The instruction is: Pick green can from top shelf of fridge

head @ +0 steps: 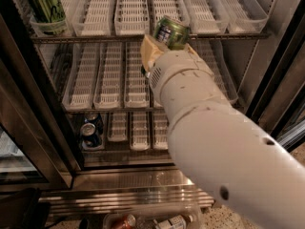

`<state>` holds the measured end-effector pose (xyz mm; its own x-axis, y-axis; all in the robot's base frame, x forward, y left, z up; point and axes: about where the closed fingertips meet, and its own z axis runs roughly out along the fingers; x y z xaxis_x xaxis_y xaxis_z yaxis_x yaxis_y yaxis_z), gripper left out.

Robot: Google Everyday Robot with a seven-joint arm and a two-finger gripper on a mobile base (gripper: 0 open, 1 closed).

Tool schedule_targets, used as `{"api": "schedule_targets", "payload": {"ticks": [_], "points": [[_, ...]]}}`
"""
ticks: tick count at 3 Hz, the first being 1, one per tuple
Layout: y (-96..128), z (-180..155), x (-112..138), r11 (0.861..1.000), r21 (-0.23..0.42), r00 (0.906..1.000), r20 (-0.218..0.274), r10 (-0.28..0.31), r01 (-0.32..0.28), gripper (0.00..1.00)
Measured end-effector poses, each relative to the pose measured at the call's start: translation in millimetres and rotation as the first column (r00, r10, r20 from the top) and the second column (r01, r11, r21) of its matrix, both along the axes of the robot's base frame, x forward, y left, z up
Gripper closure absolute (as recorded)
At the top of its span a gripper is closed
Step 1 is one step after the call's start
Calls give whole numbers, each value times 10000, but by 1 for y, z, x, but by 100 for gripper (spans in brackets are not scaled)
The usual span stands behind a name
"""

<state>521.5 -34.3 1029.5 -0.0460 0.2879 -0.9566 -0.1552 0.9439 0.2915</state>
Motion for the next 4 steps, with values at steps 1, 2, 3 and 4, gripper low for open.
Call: {"api": "schedule_targets", "payload": {"ticks": [1,2,3,4], "points": [[-12,-27,13,9832,1589,9905,-886,1050,-900,100],[-8,-42,16,9273,3092,9560,-1330,2616,-2107,100],[-9,-58,1,8781,3830,9160,-1588,3684,-2868,100],[-25,-72,-8,8627,4206,9060,-1804,3830,-2809,100]]}}
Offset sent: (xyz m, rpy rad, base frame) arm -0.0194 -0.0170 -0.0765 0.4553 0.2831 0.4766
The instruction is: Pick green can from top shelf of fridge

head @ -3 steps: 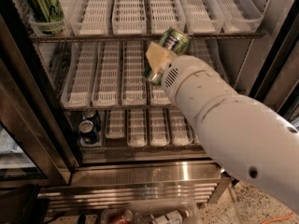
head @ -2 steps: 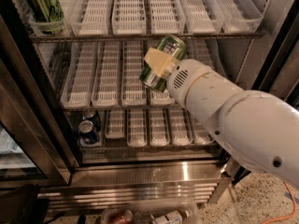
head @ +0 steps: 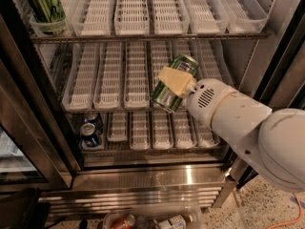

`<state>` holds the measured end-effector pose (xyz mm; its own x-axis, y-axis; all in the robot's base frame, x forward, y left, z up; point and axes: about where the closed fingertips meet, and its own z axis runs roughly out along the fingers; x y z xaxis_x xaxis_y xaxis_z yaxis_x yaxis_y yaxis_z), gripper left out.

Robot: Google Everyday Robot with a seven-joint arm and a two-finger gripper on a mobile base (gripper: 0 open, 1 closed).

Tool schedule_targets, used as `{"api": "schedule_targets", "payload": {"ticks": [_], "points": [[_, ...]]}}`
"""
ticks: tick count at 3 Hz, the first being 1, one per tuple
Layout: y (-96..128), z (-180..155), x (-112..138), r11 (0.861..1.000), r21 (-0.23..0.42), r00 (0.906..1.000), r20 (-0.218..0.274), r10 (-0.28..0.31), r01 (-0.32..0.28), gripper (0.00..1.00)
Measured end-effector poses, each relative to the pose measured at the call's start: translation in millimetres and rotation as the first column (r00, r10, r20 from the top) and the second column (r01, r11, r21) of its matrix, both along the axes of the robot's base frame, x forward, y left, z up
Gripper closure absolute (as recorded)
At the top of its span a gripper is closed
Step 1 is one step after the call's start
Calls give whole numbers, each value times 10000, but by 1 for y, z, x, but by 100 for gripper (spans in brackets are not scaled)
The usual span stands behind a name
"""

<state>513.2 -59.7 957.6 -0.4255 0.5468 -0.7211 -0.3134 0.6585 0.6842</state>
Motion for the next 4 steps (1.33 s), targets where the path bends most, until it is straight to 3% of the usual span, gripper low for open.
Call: {"api": "schedule_targets", "payload": {"ticks": [1,2,3,4], "points": [[-20,-7,8,9983,154,9983,-151,-563,565,100],[-17,-8,8,9992,26,9991,-144,-392,392,100],[-16,-11,5,9918,-1261,9997,90,206,-193,100],[-23,-13,0,9675,-2327,9926,454,1129,-994,100]]}}
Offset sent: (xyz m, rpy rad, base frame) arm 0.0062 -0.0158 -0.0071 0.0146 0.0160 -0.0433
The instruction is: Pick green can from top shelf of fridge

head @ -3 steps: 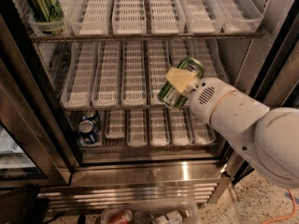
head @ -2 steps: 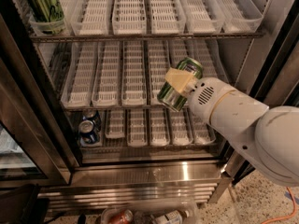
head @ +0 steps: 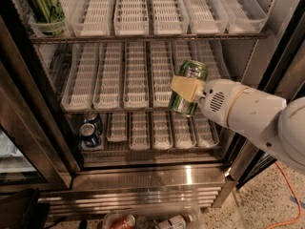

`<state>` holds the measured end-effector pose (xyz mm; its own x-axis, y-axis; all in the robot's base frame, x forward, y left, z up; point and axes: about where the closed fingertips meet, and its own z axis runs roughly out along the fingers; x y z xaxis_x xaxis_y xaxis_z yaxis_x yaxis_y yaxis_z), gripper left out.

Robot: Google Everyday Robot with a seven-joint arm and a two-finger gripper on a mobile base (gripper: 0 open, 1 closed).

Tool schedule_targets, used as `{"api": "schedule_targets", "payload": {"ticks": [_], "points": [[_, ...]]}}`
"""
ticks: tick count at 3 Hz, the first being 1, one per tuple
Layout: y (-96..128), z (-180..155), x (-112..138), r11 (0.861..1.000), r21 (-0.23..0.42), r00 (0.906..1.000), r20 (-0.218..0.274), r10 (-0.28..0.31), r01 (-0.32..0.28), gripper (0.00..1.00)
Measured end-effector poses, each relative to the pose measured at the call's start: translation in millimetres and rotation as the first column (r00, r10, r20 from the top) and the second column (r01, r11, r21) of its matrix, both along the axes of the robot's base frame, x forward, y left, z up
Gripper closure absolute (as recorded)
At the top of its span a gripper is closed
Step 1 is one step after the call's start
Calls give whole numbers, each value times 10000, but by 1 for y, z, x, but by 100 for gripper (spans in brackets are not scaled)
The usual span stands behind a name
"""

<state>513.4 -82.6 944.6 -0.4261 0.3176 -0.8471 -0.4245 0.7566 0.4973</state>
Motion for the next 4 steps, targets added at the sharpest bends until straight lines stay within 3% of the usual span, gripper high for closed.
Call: {"api": "schedule_targets", "payload": {"ticks": [1,2,3,4], "points": [[-7,0,-6,9943,-538,9950,332,943,-924,100],[-4,3,-12,9792,-1273,9826,778,1688,-1582,100],[-3,3,-13,9770,-1349,9811,793,1767,-1651,100],[6,1,-15,9640,-1585,9712,729,2269,-2134,100]]}}
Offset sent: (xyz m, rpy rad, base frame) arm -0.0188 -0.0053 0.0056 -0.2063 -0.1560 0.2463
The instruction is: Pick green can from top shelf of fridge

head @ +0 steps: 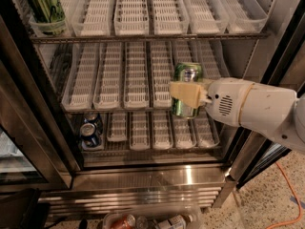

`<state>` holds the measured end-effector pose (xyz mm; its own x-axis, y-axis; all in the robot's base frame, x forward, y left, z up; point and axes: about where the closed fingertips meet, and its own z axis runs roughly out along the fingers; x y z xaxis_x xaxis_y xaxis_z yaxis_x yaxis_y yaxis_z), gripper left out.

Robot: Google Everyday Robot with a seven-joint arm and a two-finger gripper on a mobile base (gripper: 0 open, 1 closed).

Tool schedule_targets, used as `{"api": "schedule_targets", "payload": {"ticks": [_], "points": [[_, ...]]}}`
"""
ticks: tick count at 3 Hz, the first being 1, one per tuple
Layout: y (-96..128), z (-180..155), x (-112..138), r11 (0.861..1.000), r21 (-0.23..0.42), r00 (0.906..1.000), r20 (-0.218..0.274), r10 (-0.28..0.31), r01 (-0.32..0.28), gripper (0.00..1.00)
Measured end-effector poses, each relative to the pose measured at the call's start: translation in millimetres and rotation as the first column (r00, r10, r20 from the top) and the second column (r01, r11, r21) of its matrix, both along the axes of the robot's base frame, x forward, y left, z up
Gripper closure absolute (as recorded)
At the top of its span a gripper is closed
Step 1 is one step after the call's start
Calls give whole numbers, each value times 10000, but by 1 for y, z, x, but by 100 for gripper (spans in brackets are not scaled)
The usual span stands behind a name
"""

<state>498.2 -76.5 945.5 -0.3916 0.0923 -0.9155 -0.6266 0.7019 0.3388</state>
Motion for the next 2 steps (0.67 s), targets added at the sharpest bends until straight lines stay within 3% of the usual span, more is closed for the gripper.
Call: {"api": "schedule_targets", "payload": {"ticks": [1,2], "points": [[17,-2,-9,9859,-1038,9905,277,1350,-1314,100],[34,-5,-31,9400,-1856,9526,505,3000,-2862,100]]}}
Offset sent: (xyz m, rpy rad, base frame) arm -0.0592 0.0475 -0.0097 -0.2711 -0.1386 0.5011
